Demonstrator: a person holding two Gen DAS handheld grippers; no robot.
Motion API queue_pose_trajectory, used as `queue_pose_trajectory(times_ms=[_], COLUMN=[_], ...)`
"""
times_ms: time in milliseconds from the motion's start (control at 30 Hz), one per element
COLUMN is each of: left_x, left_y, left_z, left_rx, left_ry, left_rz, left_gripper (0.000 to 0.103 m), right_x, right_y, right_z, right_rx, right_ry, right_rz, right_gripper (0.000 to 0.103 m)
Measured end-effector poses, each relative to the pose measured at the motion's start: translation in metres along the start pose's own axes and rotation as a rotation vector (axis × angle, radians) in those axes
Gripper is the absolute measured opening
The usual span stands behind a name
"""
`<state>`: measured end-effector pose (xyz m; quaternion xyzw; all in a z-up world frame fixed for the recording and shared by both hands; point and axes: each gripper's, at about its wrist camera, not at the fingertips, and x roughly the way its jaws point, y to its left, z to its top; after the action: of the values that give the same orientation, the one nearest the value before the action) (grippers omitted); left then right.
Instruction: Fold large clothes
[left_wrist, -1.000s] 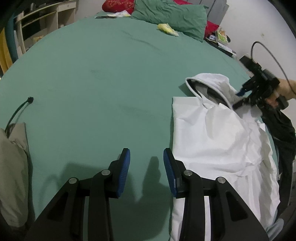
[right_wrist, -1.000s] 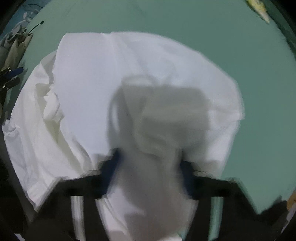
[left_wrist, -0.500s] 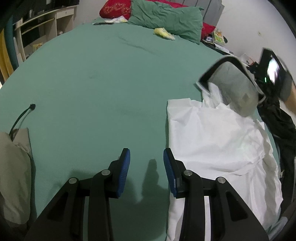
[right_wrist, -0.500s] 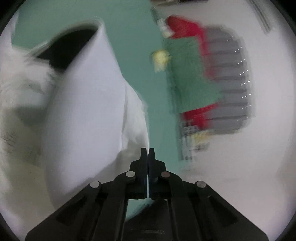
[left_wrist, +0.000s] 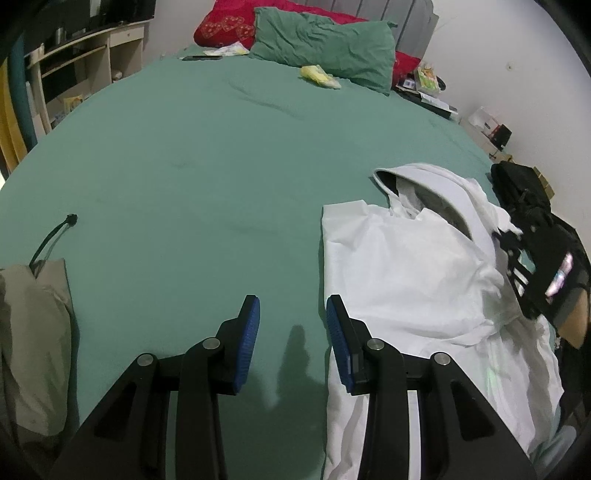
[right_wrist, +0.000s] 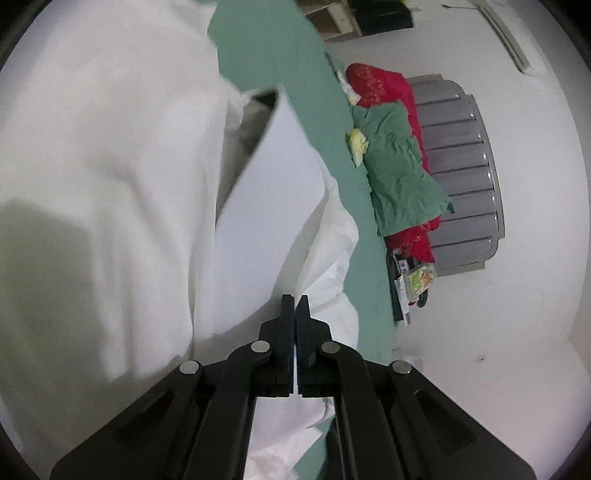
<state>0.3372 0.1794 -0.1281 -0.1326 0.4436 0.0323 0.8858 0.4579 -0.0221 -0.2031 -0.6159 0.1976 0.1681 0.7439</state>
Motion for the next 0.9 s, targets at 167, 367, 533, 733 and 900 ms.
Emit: queue_pose_trajectory(times_ms=[167, 367, 533, 733, 900], left_x=[0.001, 0.008, 0.022, 0.034, 0.034], left_y=[0.003, 0.002, 0.004, 0.01, 0.003], left_z=[-0.001, 0.005, 0.005, 0.001, -0.002], left_rx=[-0.014, -0.025, -0.023, -0.044, -0.001], left_ry=[0.014, 0.017, 0.04, 0.083, 0.067], left_rz=[-0.019, -0.016, 0.004, -0.028, -0.054], left_gripper=[0.04, 0.04, 0.04, 0.04, 0.041], right_x=[-0.001, 0.052, 0.121, 0.183, 0.218], right_y=[-0.048, -0.132, -0.184, -0.191, -0.162], right_z=[-0.019, -0.012, -0.018, -0.041, -0.039], right_rx=[0.271, 0.527, 0.756, 0.926, 0.895], right_ry=[-0.025, -0.043, -0.026, 0.006, 0.063], right_rz=[0.448, 0.743, 1.045, 1.246, 1.504], right_gripper=[0.011, 0.103, 0.103, 0.103, 0.103])
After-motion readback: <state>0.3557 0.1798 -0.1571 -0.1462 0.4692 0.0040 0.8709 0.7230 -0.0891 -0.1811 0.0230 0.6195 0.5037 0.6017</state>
